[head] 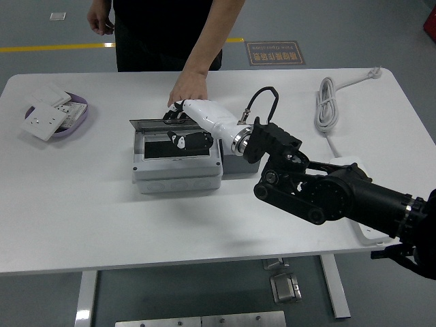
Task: Pick up the cylinder from the cube,place it in the box,flap close box
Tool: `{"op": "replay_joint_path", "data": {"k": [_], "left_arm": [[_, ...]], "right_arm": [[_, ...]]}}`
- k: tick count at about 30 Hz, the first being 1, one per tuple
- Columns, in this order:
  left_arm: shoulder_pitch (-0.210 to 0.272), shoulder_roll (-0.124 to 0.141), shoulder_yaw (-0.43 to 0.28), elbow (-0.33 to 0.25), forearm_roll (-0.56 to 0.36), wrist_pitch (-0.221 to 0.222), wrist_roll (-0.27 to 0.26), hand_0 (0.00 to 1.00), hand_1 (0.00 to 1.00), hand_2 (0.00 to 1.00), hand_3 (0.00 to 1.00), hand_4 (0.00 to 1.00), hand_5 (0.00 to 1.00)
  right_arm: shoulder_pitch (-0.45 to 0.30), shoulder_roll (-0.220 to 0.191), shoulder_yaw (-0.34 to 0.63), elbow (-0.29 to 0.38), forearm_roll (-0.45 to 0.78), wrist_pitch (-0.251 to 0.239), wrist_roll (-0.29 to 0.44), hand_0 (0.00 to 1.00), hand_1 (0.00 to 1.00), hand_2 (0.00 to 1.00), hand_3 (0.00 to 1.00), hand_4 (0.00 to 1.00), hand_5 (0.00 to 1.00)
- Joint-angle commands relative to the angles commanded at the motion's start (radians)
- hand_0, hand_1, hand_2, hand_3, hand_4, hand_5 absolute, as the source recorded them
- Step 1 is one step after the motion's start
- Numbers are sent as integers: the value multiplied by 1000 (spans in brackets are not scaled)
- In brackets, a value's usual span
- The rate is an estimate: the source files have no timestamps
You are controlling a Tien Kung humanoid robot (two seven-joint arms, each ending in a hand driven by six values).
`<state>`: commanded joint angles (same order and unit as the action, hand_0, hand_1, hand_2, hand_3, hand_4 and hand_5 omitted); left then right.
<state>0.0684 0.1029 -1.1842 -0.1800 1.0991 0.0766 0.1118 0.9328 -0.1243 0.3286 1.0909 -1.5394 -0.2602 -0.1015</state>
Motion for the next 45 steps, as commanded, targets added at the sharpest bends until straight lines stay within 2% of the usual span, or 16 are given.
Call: {"op": "replay_joint_path", "data": {"k": [7,23,35,45], "left_arm": [[1,0,-2,0,-2,2,0,579,605,560,589,571,319],[3,2,-18,0,22,7,3,579,605,560,588,565,313],[6,4,-33,0,38,16,7,579,605,560,587,558,306],[8,5,-33,0,37,18,9,578,605,559,586,557,304]], "right_arm": [[-5,-23,-4,58,-7,1,-12,784,695,703,703,563,278],[-19,-53,-24,104,20,-11,-9,774,691,705,710,559,277],[-34,-80,-47,140,94,-24,7,773,689,702,709,555,275],[-49,-97,-17,151,106,-27,12,764,683,700,706,545,284]]}}
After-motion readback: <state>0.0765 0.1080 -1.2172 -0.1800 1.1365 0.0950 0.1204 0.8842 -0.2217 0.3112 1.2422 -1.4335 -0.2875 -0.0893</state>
